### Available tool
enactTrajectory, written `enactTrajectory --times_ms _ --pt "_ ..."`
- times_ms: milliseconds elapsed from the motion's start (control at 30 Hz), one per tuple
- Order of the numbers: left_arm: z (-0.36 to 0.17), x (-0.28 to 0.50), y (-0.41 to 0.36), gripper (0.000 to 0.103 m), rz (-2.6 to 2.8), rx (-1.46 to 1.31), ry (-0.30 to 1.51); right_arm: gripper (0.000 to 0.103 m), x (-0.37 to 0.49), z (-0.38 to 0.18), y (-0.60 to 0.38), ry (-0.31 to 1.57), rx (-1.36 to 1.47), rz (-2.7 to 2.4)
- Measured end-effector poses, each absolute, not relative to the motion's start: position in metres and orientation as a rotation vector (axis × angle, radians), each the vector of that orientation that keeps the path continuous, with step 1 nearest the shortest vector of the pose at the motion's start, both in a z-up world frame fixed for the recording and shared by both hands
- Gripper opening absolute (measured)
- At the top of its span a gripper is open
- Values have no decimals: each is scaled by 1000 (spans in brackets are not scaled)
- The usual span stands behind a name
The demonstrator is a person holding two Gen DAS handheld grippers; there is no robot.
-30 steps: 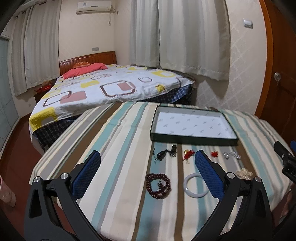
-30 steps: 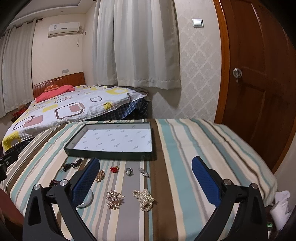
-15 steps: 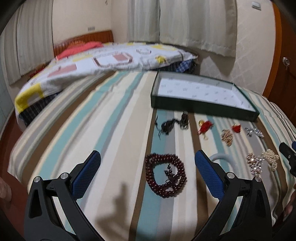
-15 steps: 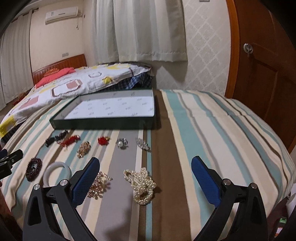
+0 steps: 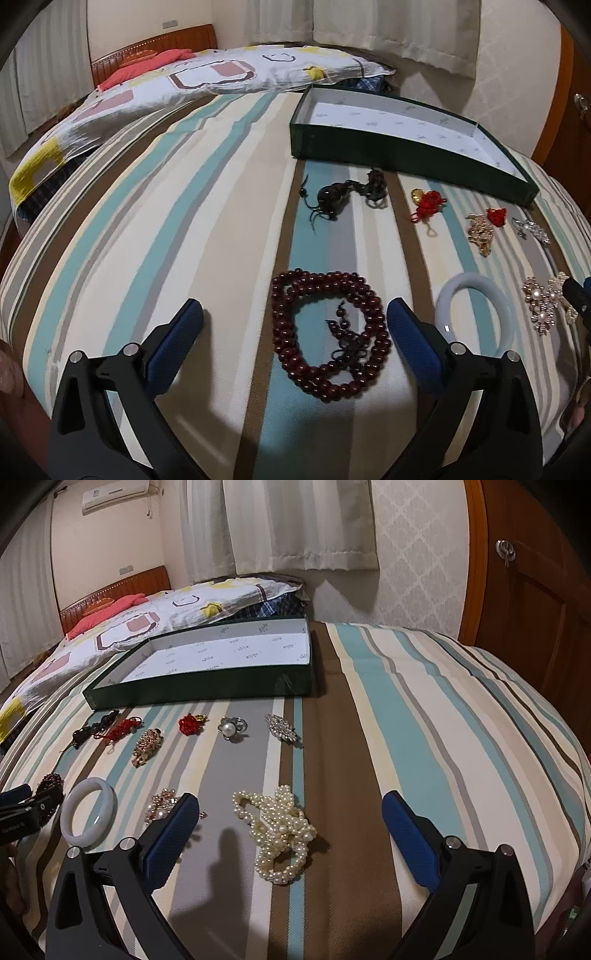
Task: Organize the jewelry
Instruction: 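Grasp the dark red bead bracelet with left tool while right tool grasps the pearl strand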
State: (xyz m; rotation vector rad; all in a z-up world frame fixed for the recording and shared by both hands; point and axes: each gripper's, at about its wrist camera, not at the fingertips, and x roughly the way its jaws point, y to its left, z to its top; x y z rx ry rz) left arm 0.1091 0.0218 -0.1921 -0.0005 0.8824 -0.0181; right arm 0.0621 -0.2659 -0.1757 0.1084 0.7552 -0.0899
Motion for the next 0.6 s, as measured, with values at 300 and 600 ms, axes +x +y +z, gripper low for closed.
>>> enactTrajectory --times_ms 300,600 --pt "-188 104 16 74 -54 16 851 91 64 -183 -264 780 108 -78" --pt "-185 101 10 40 -100 23 833 43 57 -184 -261 784 71 -73"
